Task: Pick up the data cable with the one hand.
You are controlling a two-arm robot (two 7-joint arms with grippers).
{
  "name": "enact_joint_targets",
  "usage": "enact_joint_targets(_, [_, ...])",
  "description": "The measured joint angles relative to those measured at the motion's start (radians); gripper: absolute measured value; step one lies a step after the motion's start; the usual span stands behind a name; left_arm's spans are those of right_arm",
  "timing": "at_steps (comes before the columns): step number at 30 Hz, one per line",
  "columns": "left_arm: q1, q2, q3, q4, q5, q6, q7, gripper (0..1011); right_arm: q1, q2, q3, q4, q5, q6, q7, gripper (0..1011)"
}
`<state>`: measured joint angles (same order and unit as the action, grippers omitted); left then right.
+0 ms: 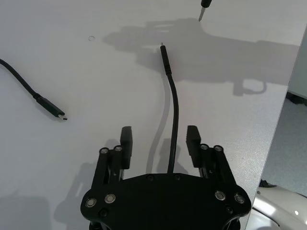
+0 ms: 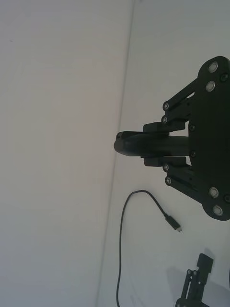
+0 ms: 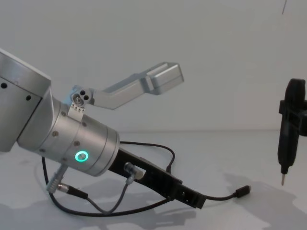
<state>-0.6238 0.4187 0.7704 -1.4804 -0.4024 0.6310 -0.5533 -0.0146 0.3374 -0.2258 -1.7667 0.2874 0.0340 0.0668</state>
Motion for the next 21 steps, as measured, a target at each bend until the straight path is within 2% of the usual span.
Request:
enact_joint_targets(7, [0.001, -0.002, -0.001, 0.001, 0.001, 0.002, 0.001, 497, 0.000, 0.000, 0.000, 0.000, 0.000, 0.000, 0.000, 279])
enact_joint_targets(8, [0.001, -0.002, -0.001, 0.001, 0.001, 0.002, 0.001, 435, 0.000, 0.000, 0.000, 0.000, 0.000, 0.000, 0.000, 279])
enact_joint_targets(14, [0.001, -0.003, -0.001, 0.001, 0.001, 0.003, 0.002, 282, 0.000, 0.000, 0.000, 0.000, 0.000, 0.000, 0.000, 279])
enact_joint_targets(18, [0.001, -0.003, -0.002, 0.001, 0.002, 0.004, 0.002, 124, 0.000, 0.000, 0.000, 0.000, 0.000, 0.000, 0.000, 279])
enact_joint_targets(19, [0.001, -0.003, -0.002, 0.001, 0.002, 0.004, 0.002, 124, 0.000, 0.000, 0.000, 0.000, 0.000, 0.000, 0.000, 279])
enact_joint_targets(21, [0.002, -0.003, -0.002, 0.001, 0.002, 0.004, 0.002, 55, 0.000, 0.000, 0.000, 0.000, 0.000, 0.000, 0.000, 279])
